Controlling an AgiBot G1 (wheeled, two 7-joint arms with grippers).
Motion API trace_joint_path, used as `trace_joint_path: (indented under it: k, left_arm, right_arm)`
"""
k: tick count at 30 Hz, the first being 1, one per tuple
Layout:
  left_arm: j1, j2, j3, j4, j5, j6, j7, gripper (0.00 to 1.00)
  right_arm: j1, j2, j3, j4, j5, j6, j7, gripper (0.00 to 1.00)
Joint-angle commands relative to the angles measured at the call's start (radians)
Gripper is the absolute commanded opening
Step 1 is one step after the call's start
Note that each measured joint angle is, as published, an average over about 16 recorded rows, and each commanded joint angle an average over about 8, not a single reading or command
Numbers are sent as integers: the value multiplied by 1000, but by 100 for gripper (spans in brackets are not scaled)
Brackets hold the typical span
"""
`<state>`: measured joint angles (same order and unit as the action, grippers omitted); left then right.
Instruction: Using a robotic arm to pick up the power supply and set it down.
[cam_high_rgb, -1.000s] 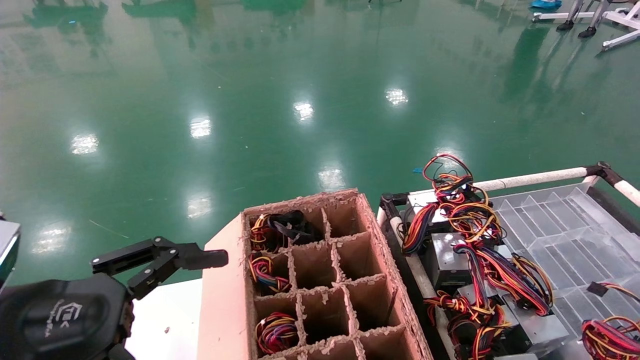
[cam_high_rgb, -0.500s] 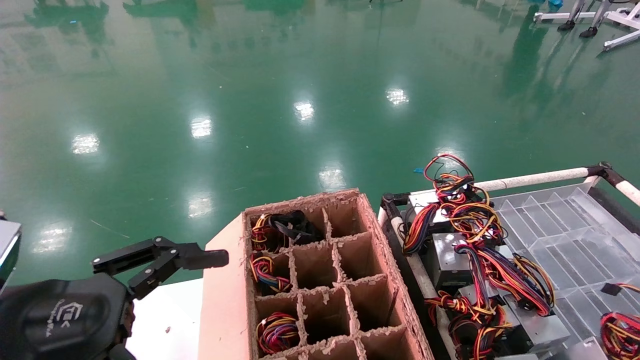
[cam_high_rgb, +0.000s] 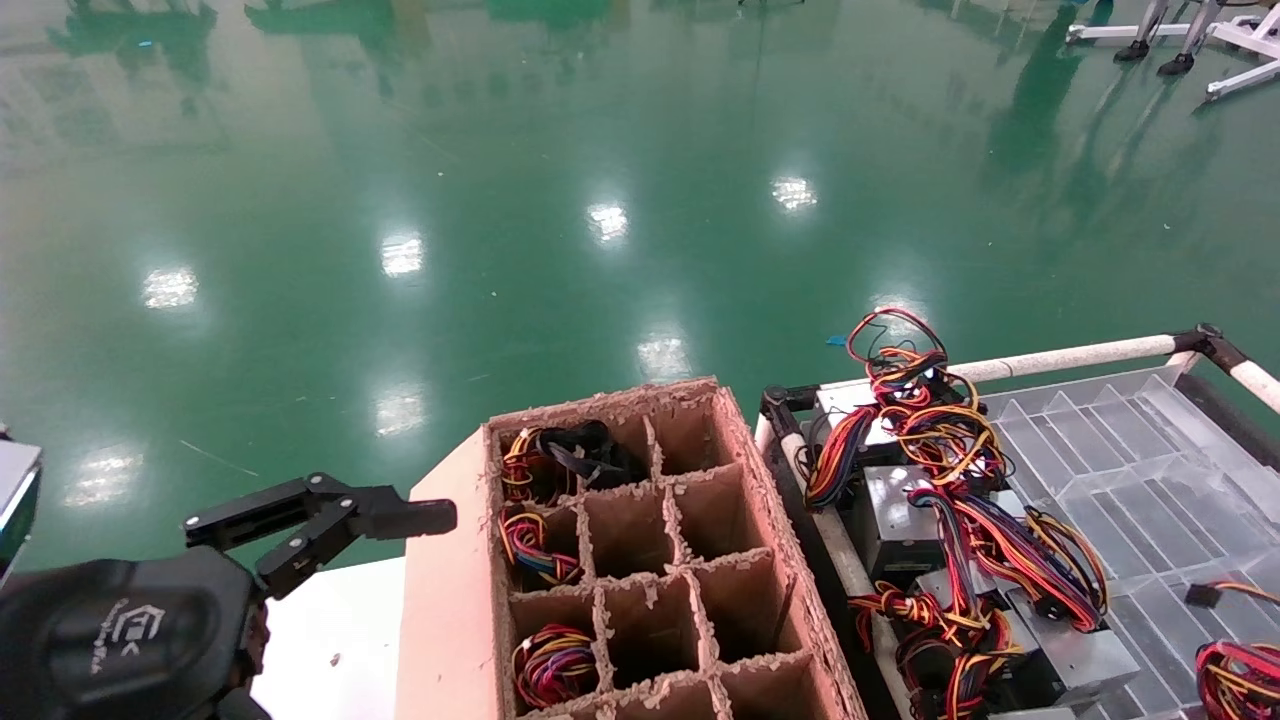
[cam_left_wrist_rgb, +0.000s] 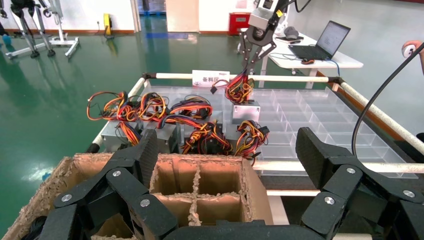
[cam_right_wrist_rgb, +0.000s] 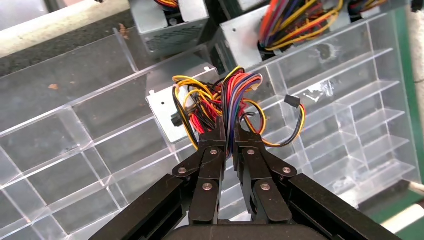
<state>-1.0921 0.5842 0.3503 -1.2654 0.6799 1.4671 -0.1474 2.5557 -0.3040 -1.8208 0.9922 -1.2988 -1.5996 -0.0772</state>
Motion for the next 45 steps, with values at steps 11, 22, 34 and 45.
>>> trace_joint_path:
  k: [11, 22, 34, 45]
  left_arm:
    - [0, 0, 0, 0, 0, 0, 0, 100]
    - [0, 0, 0, 0, 0, 0, 0, 100]
    - [0, 0, 0, 0, 0, 0, 0, 100]
    - [0, 0, 0, 0, 0, 0, 0, 100]
  right_arm:
    - [39, -96, -208, -37, 124, -1, -23, 7]
    - [53, -165, -348, -74, 234, 1, -45, 100]
    - [50, -157, -333, -69, 224, 1, -43, 100]
    - [72, -96, -306, -70, 440, 9, -65, 100]
